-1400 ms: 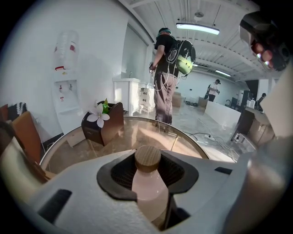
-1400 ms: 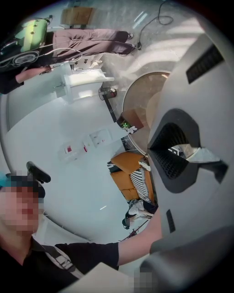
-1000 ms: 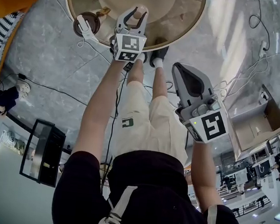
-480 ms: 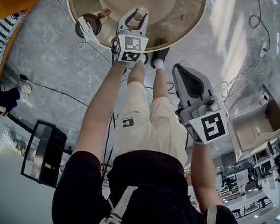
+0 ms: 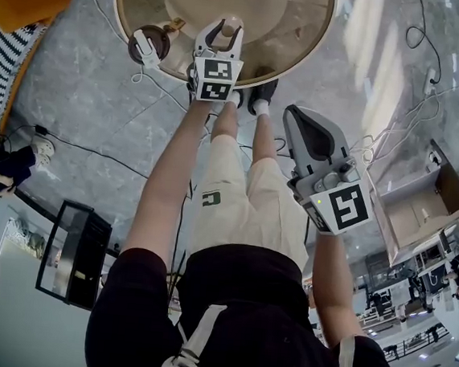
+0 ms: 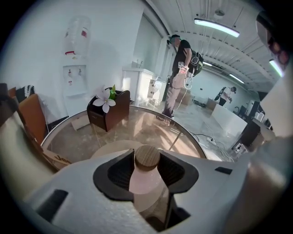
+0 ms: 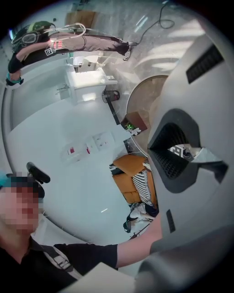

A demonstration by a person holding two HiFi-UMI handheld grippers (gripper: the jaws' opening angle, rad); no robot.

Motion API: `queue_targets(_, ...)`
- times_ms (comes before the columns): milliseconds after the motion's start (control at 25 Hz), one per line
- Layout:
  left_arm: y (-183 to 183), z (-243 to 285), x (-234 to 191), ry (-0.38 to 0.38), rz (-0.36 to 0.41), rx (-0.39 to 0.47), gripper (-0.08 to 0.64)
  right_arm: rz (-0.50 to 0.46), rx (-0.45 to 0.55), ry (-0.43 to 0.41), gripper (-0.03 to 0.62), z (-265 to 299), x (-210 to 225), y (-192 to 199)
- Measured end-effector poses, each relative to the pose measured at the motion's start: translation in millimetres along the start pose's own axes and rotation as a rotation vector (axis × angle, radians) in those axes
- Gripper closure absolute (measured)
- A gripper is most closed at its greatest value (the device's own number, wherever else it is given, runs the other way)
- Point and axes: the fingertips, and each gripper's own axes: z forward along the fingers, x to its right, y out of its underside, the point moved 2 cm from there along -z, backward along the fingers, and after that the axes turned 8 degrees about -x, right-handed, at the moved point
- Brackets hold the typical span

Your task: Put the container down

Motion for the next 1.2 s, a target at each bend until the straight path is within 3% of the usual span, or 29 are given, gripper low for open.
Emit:
queue_targets(400, 9, -15, 2, -0.018, -0.033, -0.037, 0.414, 0.010, 0.050, 0.037, 0.589, -12, -13, -17)
queue_targets(840, -1, -52, 12, -0.039, -0.059, 0.010, 0.399, 0.016, 0.082, 0.043, 0.589, -34, -22, -24)
queue_targets(960, -2, -67, 17, -0.084, -0.078, 0.004, 0.400, 0.001, 0.092, 0.035, 0.589, -44, -27, -27)
queue_targets(1080, -12, -90, 25, -0.135, -0.079, 0.038, 0.407, -0.019, 0.115, 0.026, 0.589, -58, -32, -30)
queue_targets(1200, -29, -117, 39, -0.131, -0.073, 0.101, 0.408, -0.043, 0.129, 0.020, 0.589, -77, -38, -28)
